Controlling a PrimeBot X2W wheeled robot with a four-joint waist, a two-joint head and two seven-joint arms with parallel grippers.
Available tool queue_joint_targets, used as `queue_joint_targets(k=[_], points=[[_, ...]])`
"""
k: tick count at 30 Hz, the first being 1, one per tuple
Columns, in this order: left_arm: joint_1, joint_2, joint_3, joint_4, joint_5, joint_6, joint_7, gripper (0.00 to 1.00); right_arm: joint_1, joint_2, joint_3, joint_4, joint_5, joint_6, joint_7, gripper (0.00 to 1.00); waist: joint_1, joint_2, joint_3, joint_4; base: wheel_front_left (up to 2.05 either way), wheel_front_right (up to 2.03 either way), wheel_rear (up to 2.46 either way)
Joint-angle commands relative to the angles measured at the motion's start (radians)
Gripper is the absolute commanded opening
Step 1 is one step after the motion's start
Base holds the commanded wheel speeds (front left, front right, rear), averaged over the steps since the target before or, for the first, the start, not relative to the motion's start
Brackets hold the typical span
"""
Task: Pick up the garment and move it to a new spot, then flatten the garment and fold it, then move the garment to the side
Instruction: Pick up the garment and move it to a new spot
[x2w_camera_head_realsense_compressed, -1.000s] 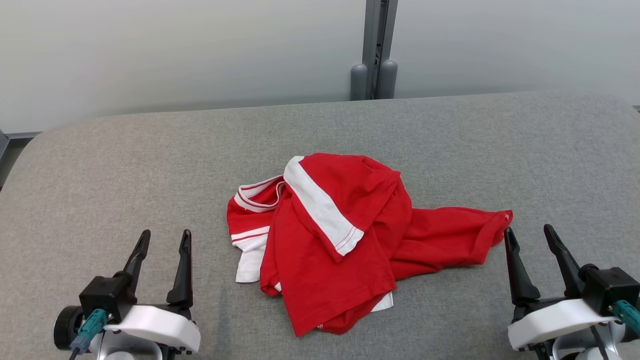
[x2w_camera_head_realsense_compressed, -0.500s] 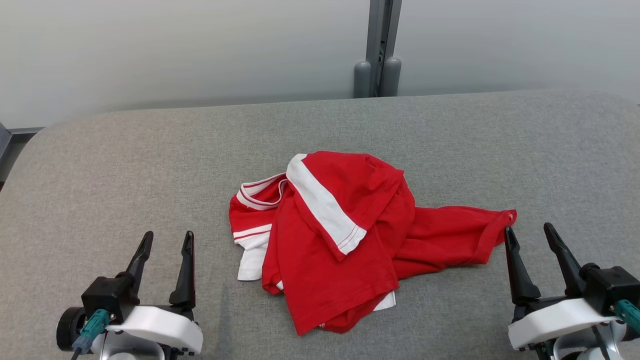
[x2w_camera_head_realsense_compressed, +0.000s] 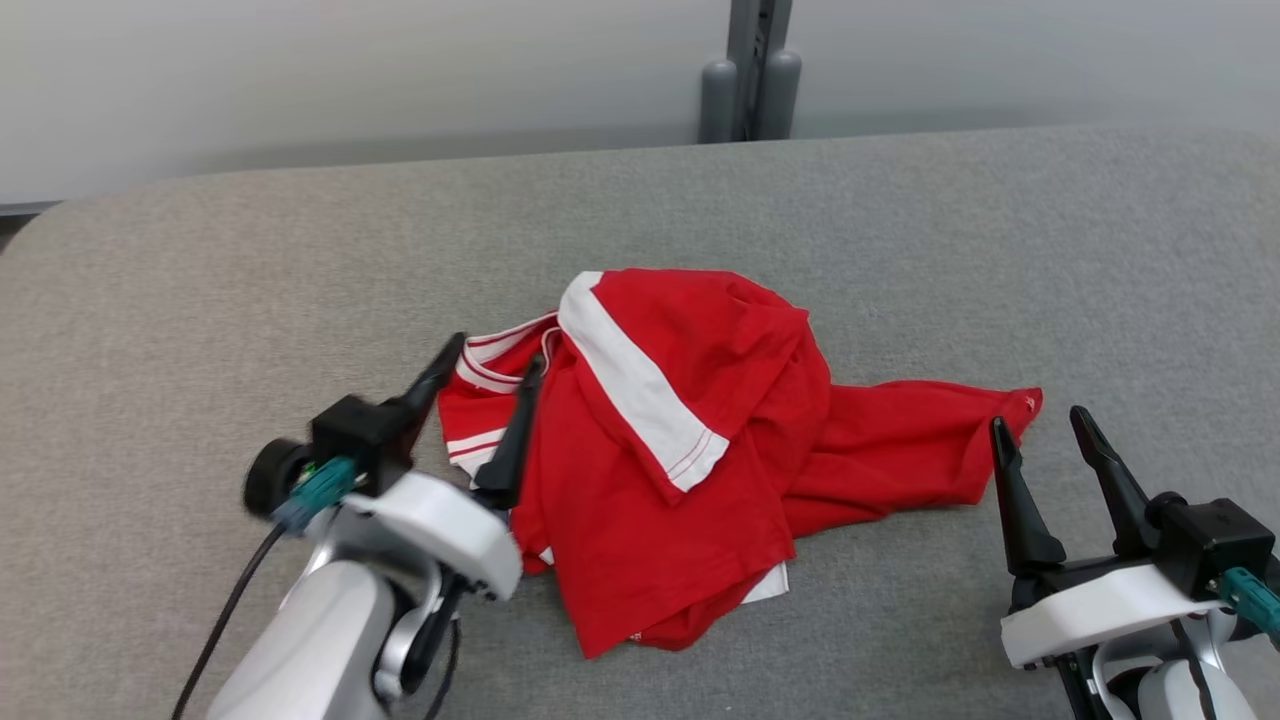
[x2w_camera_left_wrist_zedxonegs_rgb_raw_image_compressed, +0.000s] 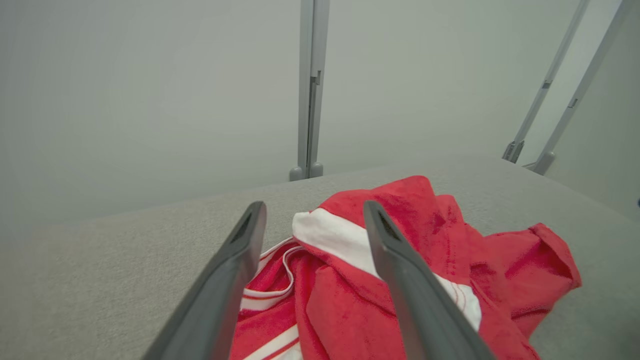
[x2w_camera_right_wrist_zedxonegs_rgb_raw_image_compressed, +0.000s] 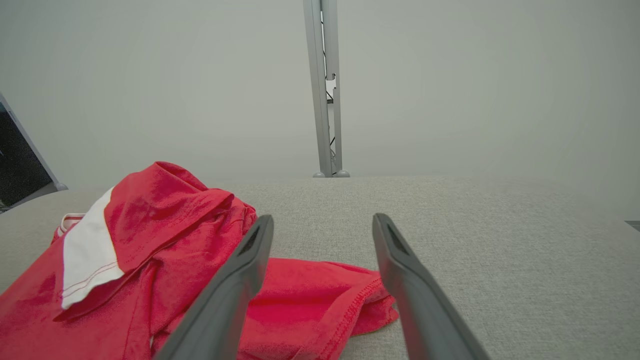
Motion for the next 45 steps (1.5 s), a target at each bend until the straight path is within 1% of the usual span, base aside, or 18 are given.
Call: queue_joint_targets(k=[1, 4, 9, 15, 16, 17, 20, 23, 26, 30, 31, 35, 38, 39, 40, 43, 45], points=[[-0.020, -0.003, -0.007, 0.010, 0.006, -0.010, 0.010, 1.00, -0.009, -0.005, 0.001, 0.000, 0.000, 0.000, -0.003, 1.00, 0.0000, 0.0000, 0.018, -0.019, 0.00, 0.00, 0.00], [-0.077, -0.033, -0.055, 0.056, -0.006, -0.052, 0.073, 1.00, -0.023, -0.005, 0.009, 0.009, 0.010, 0.000, -0.013, 1.00, 0.0000, 0.0000, 0.041, -0.044, 0.00, 0.00, 0.00], [-0.135, -0.061, -0.103, 0.156, -0.030, -0.105, 0.170, 1.00, -0.040, -0.005, 0.014, 0.031, 0.024, 0.000, -0.028, 1.00, 0.0000, 0.0000, 0.070, -0.087, 0.00, 0.00, 0.00], [-0.175, -0.051, -0.126, 0.253, -0.035, -0.116, 0.258, 1.00, -0.051, -0.005, 0.015, 0.062, 0.034, 0.000, -0.049, 1.00, 0.0000, 0.0000, 0.082, -0.128, 0.00, 0.00, 0.00], [-0.182, -0.049, -0.127, 0.257, -0.032, -0.116, 0.259, 0.54, -0.053, -0.005, 0.014, 0.066, 0.035, 0.000, -0.050, 1.00, 0.0000, 0.0000, 0.084, -0.131, 0.00, 0.00, 0.00], [-0.189, -0.046, -0.130, 0.259, -0.023, -0.112, 0.255, 0.00, -0.054, -0.005, 0.013, 0.069, 0.036, 0.000, -0.054, 1.00, 0.0000, 0.0000, 0.085, -0.133, 0.00, 0.00, 0.00], [-0.200, -0.036, -0.134, 0.254, -0.004, -0.100, 0.237, 0.00, -0.053, -0.005, 0.009, 0.078, 0.036, 0.000, -0.060, 1.00, 0.0000, 0.0000, 0.085, -0.132, 0.00, 0.00, 0.00], [-0.203, -0.039, -0.129, 0.224, 0.002, -0.092, 0.198, 0.00, -0.052, -0.005, 0.001, 0.083, 0.033, 0.000, -0.063, 1.00, 0.0000, 0.0000, 0.081, -0.120, 0.00, 0.00, 0.00], [-0.196, -0.039, -0.119, 0.177, 0.004, -0.080, 0.161, 0.00, -0.050, -0.005, -0.005, 0.083, 0.026, 0.000, -0.064, 1.00, 0.0000, 0.0000, 0.070, -0.096, 0.00, 0.00, 0.00], [-0.170, -0.032, -0.097, 0.091, 0.012, -0.044, 0.114, 0.00, -0.035, -0.005, -0.013, 0.072, 0.017, 0.000, -0.063, 1.00, 0.0000, 0.0000, 0.053, -0.044, 0.00, 0.00, 0.00], [-0.170, -0.032, -0.097, 0.091, 0.012, -0.044, 0.114, 0.00, -0.035, -0.005, -0.013, 0.072, 0.017, 0.000, -0.063, 1.00, 0.0000, 0.0000, 0.053, -0.044, 0.00, 0.00, 0.00], [-0.133, -0.013, -0.064, -0.006, 0.012, 0.001, 0.072, 0.00, -0.020, -0.005, -0.021, 0.049, 0.008, 0.000, -0.047, 1.00, 0.0000, 0.0000, 0.036, 0.026, 0.00, 0.00, 0.00], [-0.106, 0.011, -0.033, -0.080, 0.012, 0.029, 0.045, 0.00, -0.012, -0.005, -0.028, 0.028, -0.002, 0.000, -0.035, 1.00, 0.0000, 0.0000, 0.026, 0.088, 0.00, 0.00, 0.00], [-0.091, 0.030, -0.008, -0.128, 0.012, 0.049, 0.032, 0.00, -0.006, -0.005, -0.033, 0.014, -0.005, 0.000, -0.025, 1.00, 0.0000, 0.0000, 0.020, 0.129, 0.00, 0.00, 0.00], [-0.087, 0.040, 0.006, -0.153, 0.011, 0.060, 0.025, 0.00, -0.004, -0.005, -0.036, 0.008, -0.006, 0.000, -0.020, 1.00, 0.0000, 0.0000, 0.018, 0.149, 0.00, 0.00, 0.00], [-0.089, 0.071, 0.051, -0.215, -0.002, 0.078, 0.024, 0.00, 0.002, -0.005, -0.039, -0.010, -0.013, 0.000, -0.006, 1.00, 0.0000, 0.0000, 0.014, 0.206, 0.00, 0.00, 0.00], [-0.105, 0.085, 0.080, -0.244, -0.025, 0.073, 0.032, 0.00, 0.005, -0.005, -0.046, -0.020, -0.010, 0.000, 0.001, 1.00, 0.0000, 0.0000, 0.013, 0.243, 0.00, 0.00, 0.00]])
